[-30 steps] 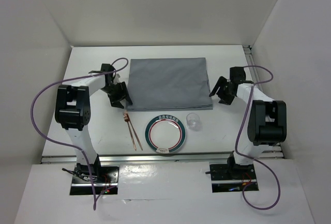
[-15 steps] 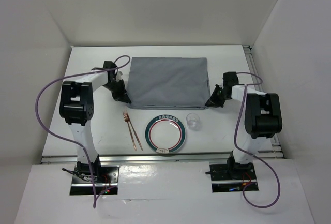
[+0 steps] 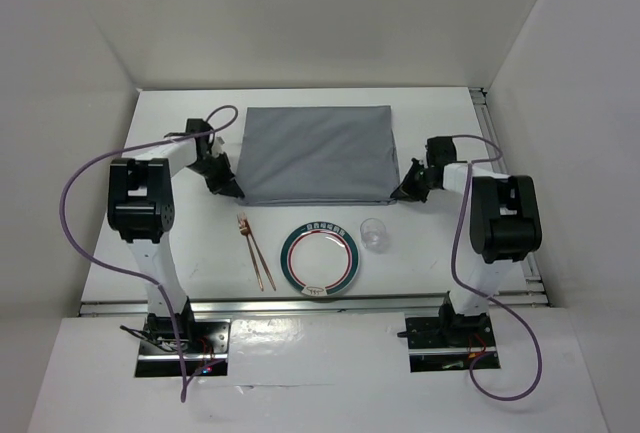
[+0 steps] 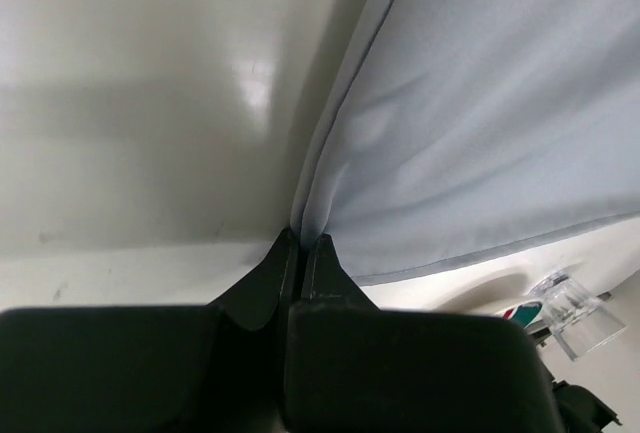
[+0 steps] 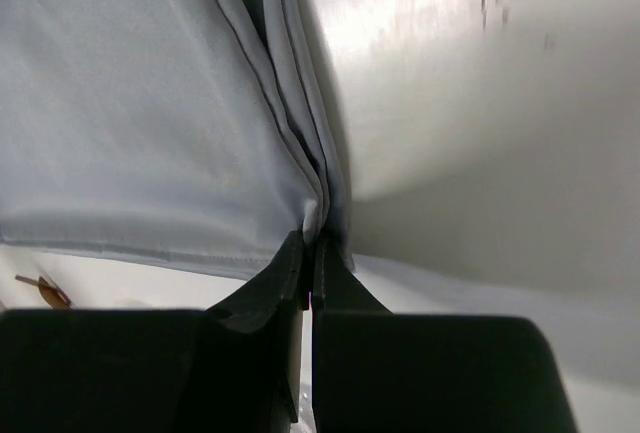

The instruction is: Set the dinner table for one person

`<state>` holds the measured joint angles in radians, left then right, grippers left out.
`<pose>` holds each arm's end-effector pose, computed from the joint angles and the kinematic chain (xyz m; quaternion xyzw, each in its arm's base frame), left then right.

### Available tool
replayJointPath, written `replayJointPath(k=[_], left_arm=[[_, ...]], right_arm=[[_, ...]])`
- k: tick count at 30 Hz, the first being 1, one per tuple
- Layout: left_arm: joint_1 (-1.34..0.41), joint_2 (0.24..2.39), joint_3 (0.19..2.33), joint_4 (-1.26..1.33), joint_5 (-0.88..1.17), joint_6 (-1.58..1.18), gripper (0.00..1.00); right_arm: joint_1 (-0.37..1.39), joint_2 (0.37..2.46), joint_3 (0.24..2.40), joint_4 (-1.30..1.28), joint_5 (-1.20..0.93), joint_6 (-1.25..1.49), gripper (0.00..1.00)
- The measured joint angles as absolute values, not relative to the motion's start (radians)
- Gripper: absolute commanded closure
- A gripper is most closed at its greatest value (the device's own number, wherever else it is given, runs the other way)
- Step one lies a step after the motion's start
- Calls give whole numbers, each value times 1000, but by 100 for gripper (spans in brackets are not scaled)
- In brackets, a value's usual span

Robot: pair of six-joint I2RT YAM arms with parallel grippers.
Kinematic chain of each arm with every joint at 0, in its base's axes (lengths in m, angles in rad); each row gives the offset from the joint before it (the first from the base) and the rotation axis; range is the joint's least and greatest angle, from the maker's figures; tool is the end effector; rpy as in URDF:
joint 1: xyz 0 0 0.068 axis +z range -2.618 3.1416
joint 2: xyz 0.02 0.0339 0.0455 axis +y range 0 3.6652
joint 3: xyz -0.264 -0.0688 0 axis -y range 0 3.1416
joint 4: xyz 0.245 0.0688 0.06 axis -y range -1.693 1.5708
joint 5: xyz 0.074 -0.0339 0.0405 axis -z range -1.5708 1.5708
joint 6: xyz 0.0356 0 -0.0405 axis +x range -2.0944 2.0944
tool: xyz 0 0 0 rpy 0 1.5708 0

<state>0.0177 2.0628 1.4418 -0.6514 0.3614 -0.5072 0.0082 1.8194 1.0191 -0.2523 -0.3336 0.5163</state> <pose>0.4106 -0.0053 0.1499 -0.2266 0.9464 -0.2079 0.0988 0.3519 0.0145 0.1419 0.1984 0.9333 0.2205 0.2024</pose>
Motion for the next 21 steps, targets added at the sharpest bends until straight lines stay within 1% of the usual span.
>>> replayJointPath(k=[7,15,21], left_arm=[[21,1943,1252,-616,377,-506,100],[21,1874,1156,-601,371,-503,100],[17,1852,1129,-598,364,-503,100]], right_arm=[[53,1700,878,-244,-313,550,100],[73,1601,788,-275,-254,592,100],[74,1556,760,-309,-214,611,100]])
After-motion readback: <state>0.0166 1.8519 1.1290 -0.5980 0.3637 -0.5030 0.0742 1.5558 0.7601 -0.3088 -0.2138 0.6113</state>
